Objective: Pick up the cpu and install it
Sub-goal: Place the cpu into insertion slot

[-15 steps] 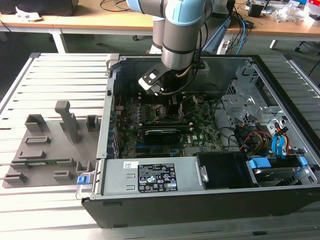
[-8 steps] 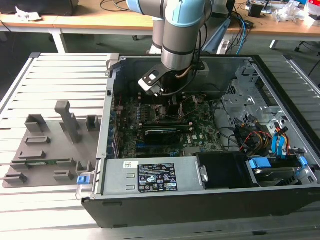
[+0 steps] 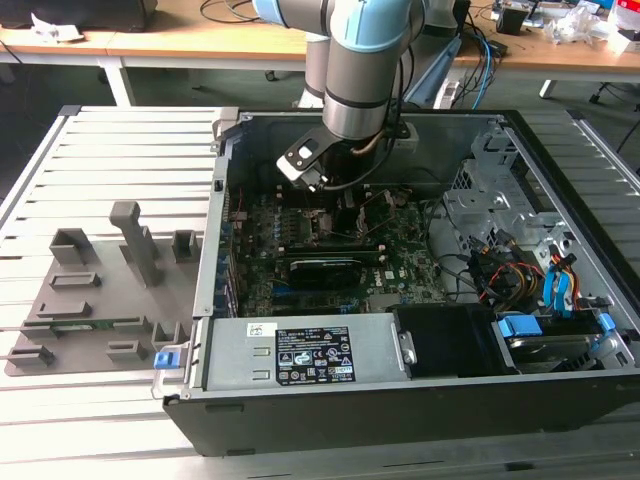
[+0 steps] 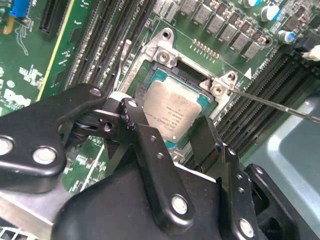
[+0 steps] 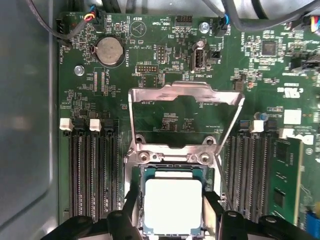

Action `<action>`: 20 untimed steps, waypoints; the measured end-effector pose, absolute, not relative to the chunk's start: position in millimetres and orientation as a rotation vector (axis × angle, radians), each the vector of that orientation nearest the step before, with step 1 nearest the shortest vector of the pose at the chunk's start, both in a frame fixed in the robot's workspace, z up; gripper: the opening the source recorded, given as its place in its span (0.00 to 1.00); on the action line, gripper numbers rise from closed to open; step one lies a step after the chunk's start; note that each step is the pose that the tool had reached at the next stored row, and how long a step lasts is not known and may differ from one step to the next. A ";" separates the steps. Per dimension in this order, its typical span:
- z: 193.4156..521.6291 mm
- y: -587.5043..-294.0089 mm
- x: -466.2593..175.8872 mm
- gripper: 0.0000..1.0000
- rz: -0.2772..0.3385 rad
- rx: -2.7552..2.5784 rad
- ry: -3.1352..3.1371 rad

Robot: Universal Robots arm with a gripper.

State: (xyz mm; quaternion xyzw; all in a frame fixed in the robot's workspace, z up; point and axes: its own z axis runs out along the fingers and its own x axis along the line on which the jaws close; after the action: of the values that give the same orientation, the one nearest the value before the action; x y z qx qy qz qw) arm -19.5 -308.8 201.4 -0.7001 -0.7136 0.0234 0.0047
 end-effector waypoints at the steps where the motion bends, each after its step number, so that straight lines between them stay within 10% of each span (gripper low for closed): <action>1: 205.3 -308.8 -19.5 0.62 0.073 -2.193 -2.235; 5: 225.1 -307.7 -19.4 0.60 0.073 -2.193 -2.235; 10: 275.4 -307.2 -19.4 0.11 0.073 -2.193 -2.235; 20: 309.7 -306.9 -19.5 0.11 0.072 -2.193 -2.235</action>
State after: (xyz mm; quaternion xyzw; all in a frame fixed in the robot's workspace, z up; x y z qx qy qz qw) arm -19.5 -306.9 309.7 -0.7001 -0.7136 0.0231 0.0049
